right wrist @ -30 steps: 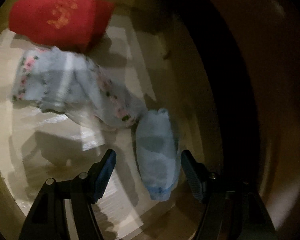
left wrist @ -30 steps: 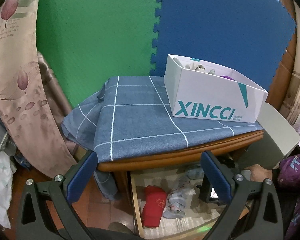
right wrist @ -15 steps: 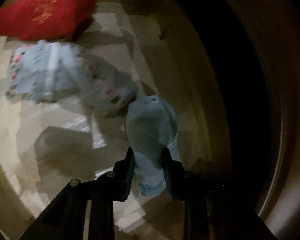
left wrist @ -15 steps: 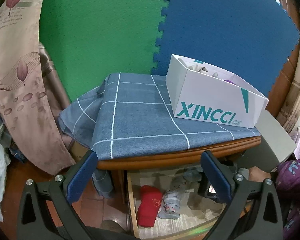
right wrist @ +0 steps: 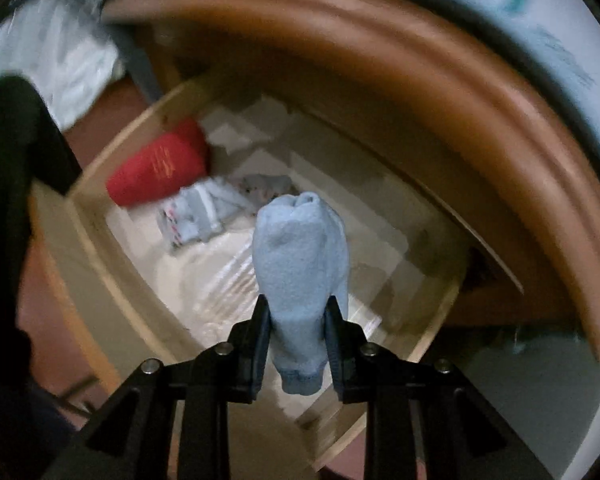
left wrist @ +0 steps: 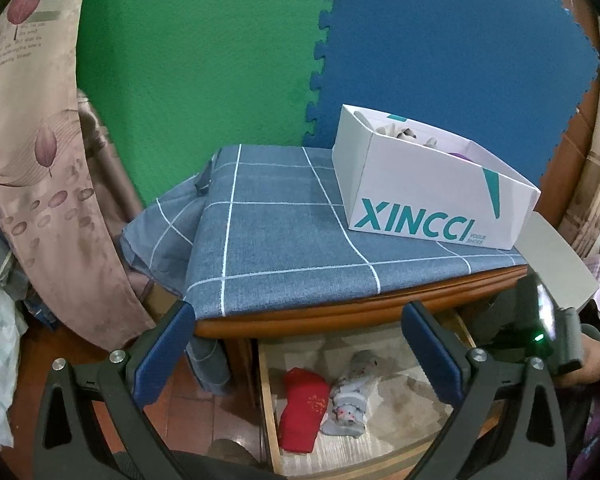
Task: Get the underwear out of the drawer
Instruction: 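Lower the right gripper into the drawer and grasp the light blue sock, then carry the light blue sock with the right gripper and release it into the shoebox, then reach the left gripper into the drawer and grasp the floral-trimmed pale blue sock, then lift the floral sock with the left gripper and release it into the shoebox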
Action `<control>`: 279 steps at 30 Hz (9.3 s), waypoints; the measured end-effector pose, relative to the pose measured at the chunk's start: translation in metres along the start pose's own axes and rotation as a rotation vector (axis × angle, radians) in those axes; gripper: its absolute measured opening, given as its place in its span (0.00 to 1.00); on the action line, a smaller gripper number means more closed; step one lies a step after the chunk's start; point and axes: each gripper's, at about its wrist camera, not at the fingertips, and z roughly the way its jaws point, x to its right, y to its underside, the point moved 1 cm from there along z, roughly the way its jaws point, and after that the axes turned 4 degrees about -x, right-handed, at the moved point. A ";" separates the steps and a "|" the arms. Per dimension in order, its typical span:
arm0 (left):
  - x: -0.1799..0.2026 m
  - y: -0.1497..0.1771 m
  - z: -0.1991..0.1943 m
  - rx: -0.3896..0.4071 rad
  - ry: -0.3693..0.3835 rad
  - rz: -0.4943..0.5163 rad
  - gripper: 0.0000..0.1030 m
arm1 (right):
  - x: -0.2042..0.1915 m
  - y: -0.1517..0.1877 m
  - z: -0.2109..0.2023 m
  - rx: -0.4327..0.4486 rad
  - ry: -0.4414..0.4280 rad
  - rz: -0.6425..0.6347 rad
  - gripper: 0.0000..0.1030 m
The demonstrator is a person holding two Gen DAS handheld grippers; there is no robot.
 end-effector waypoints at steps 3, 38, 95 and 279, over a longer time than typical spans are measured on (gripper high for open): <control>0.000 0.000 0.001 -0.008 -0.008 -0.001 0.99 | 0.000 0.015 -0.015 0.030 -0.040 0.071 0.25; 0.001 0.003 -0.004 -0.001 -0.011 0.008 0.99 | 0.082 0.031 -0.243 0.554 -0.260 0.435 0.25; -0.010 0.003 0.005 -0.057 0.032 -0.059 0.99 | 0.203 -0.080 -0.238 0.642 0.068 0.387 0.43; 0.106 -0.197 0.065 0.080 -0.089 0.158 1.00 | 0.081 0.100 -0.159 0.540 -0.161 0.306 0.49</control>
